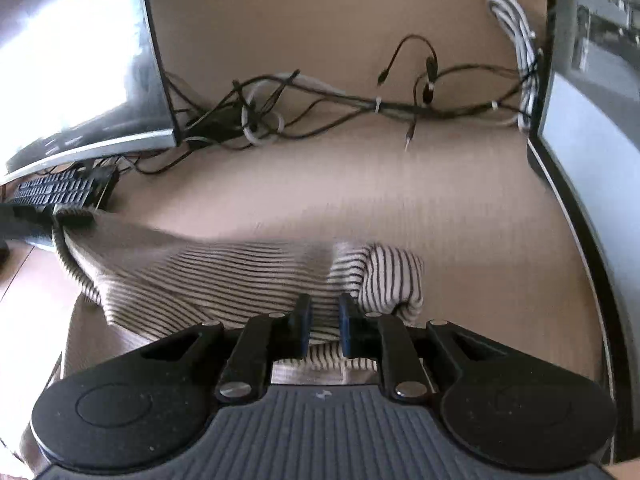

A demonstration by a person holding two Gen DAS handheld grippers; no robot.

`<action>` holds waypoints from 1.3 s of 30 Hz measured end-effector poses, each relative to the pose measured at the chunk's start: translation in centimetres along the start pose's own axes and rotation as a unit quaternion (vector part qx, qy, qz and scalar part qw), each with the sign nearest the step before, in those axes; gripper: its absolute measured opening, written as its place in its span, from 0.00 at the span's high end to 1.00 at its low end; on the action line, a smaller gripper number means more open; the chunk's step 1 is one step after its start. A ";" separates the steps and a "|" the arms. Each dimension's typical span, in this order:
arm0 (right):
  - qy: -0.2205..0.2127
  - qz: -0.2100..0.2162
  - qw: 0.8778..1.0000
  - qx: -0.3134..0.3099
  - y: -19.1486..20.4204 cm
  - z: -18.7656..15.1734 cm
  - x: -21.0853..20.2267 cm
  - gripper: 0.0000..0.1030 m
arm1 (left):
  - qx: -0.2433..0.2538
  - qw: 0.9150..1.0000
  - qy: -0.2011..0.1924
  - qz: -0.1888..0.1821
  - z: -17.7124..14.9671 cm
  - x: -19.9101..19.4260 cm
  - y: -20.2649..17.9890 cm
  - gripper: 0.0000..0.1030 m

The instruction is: Fold clothes

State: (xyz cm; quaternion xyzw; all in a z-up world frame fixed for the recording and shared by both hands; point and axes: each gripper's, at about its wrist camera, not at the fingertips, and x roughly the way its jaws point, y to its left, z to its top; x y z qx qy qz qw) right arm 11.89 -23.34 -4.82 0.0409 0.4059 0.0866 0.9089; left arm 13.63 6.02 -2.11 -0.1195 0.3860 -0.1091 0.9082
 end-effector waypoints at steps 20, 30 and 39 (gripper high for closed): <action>-0.008 0.009 1.000 0.004 0.2 -1.2 0.6 0.86 | 0.065 0.994 0.075 -0.045 -1.7 5.6 -2.2 0.50; -0.014 0.009 1.000 -0.017 0.3 -0.2 1.9 0.86 | 0.054 0.997 0.048 -0.041 -1.1 6.6 -1.6 0.51; -0.016 0.004 1.000 -0.021 0.5 -0.2 2.1 0.86 | 0.099 0.994 0.054 -0.012 -0.8 2.5 -3.2 0.39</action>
